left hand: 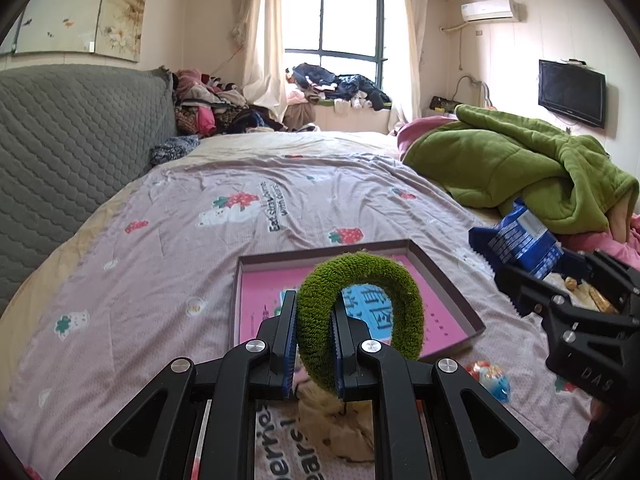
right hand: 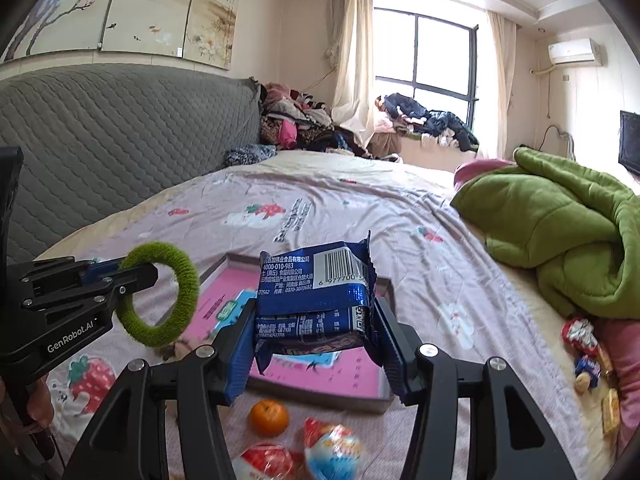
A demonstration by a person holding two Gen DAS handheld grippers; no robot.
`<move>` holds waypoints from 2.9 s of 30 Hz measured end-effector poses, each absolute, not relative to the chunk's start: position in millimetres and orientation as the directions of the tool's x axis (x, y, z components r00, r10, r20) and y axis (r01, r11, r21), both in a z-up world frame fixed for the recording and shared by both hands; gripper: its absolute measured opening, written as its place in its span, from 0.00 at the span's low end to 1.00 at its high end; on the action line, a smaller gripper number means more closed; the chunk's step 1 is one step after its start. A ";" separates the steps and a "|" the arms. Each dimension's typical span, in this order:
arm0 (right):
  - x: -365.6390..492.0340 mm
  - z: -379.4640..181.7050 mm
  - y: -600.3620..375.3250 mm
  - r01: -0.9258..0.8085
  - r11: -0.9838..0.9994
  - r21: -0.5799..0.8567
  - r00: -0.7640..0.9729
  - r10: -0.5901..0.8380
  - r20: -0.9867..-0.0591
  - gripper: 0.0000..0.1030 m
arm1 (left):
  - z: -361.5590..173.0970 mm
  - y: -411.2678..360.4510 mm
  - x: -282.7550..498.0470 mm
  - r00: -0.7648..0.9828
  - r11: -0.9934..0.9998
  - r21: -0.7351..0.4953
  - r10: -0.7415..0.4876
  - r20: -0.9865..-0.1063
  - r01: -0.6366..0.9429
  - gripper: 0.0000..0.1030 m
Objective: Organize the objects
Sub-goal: 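Lift the blue packet with the right tool while the left tool carries the ring over the tray, then open the left tool to drop the ring in the tray while the right tool releases the packet there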
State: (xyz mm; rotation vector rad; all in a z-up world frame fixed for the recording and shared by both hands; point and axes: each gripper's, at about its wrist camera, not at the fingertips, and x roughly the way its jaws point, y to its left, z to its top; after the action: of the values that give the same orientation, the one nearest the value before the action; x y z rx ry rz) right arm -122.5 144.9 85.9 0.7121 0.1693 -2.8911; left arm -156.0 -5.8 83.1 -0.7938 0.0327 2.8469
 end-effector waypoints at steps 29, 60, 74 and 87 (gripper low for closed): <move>-224.9 5.3 164.4 0.236 -0.969 0.072 -0.684 -0.219 -0.696 0.53 | 1.8 -23.6 -251.5 -0.707 -0.979 -0.096 0.196 -0.679 -0.178 0.15; -241.3 -40.4 164.5 0.180 -0.984 -0.009 -0.540 -0.091 -0.837 0.54 | -42.6 -23.3 -276.9 -0.627 -0.992 -0.017 0.094 -0.773 -0.128 0.17; -238.7 -30.1 168.9 0.154 -0.988 0.008 -0.550 -0.092 -0.830 0.55 | -31.7 -31.2 -278.1 -0.612 -0.991 -0.070 0.126 -0.781 -0.115 0.46; -226.3 4.4 169.6 0.156 -0.988 -0.001 -0.633 -0.099 -0.768 0.58 | 9.5 -28.7 -253.4 -0.665 -0.986 -0.091 0.160 -0.729 -0.137 0.55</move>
State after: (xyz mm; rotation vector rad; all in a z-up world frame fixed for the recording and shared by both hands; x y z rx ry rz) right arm -226.3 169.6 4.4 1.2714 0.1011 -2.7162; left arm -253.4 -28.7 9.5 -1.1984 -0.0426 2.7268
